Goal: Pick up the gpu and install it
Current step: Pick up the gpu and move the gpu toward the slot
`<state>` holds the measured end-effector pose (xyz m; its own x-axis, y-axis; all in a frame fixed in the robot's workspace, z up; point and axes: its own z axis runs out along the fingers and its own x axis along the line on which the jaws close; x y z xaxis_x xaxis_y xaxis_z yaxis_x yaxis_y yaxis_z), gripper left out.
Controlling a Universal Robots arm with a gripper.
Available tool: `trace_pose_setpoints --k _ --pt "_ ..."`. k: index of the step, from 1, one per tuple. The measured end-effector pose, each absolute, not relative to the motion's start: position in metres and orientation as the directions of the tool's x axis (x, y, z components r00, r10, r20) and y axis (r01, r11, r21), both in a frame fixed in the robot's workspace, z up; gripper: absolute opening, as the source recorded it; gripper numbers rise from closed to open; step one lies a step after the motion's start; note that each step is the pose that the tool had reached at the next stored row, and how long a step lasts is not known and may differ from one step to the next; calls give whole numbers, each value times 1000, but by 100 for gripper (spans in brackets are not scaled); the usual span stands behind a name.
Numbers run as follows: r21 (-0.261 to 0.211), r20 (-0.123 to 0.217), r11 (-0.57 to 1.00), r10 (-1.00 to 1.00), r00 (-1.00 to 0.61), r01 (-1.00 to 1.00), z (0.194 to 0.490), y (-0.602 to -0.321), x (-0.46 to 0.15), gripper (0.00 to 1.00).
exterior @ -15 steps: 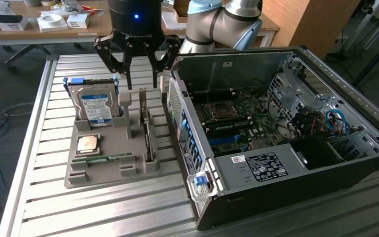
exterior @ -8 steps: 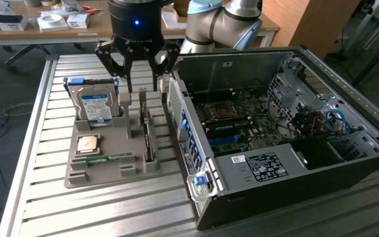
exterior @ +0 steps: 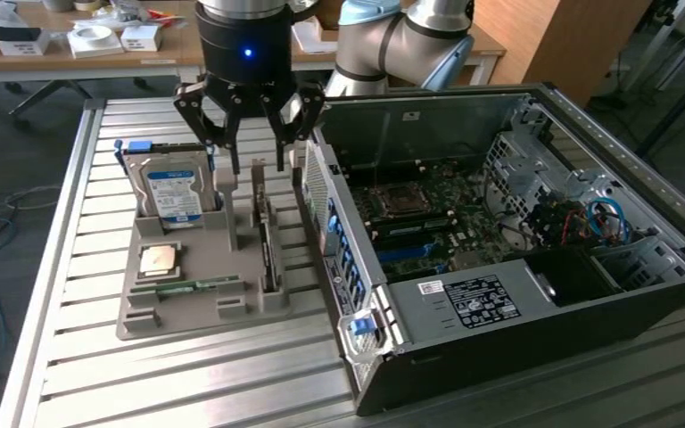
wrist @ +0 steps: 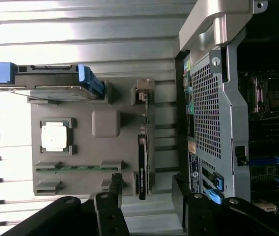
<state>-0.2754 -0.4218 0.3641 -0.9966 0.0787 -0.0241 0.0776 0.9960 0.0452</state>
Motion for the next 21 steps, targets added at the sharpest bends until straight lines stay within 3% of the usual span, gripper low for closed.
trace_pose_setpoints --k 21 --pt "45 -24 996 79 -997 78 338 -422 -275 53"
